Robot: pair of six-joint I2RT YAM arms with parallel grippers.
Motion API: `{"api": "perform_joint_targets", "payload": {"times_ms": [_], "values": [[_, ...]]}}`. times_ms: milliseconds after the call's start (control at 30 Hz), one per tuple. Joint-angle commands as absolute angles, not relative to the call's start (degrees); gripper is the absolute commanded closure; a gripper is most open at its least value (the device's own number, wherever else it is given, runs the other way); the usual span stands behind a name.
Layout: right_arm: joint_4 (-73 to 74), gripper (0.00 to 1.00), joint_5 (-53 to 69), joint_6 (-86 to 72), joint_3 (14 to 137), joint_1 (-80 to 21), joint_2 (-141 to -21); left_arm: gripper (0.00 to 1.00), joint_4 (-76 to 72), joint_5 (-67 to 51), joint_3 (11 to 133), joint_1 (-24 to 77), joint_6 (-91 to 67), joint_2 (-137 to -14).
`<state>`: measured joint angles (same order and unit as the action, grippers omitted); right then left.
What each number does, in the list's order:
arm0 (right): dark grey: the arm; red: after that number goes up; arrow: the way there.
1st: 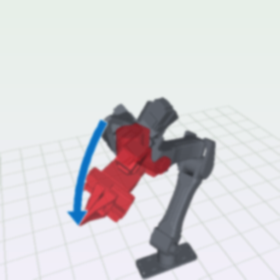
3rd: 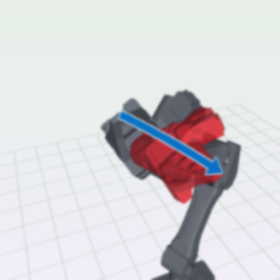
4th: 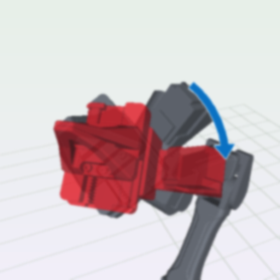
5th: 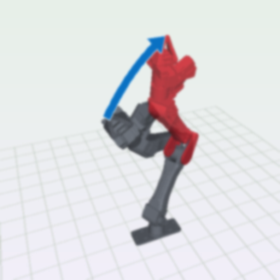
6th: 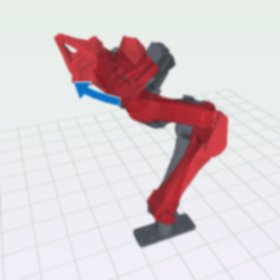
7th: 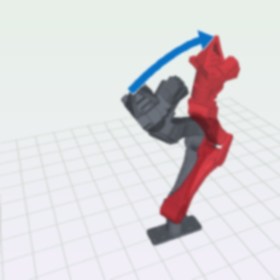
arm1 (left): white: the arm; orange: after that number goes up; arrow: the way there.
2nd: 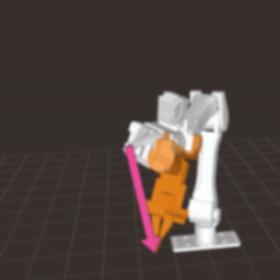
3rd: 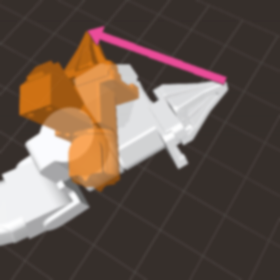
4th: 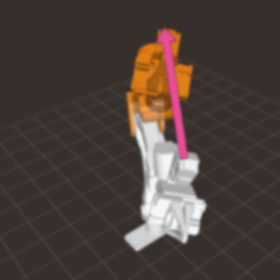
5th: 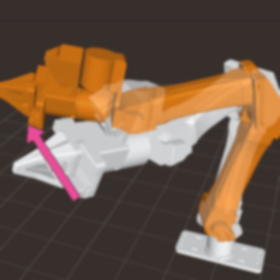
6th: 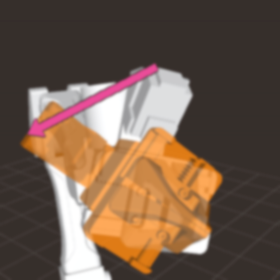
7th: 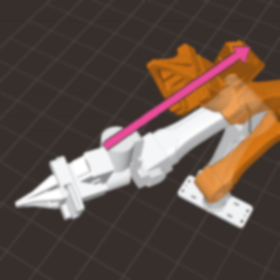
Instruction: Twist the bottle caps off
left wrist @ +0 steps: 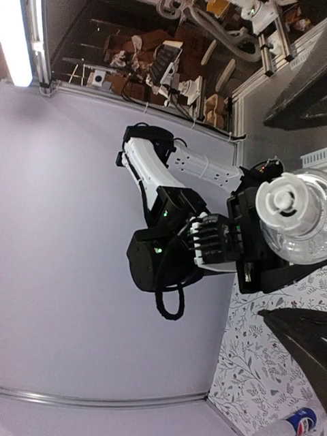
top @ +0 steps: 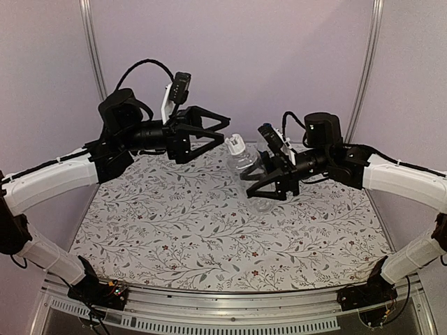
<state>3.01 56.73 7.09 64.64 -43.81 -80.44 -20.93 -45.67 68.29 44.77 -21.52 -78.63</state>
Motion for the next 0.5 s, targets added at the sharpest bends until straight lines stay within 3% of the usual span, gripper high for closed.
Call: {"api": "perform_joint_targets", "payload": {"times_ms": [0, 467], "values": [[0.45, 0.4, 63.9, 4.47, 66.23, -43.68, -81.34, 0.12, -28.47, -56.5, 69.16, 44.34, -23.58, -81.11], [-3.36, 0.4, 67.02, 1.42, 66.4, -43.68, -84.14, 0.3, -30.49, -59.13, 73.43, 47.26, -24.08, -87.53]]}}
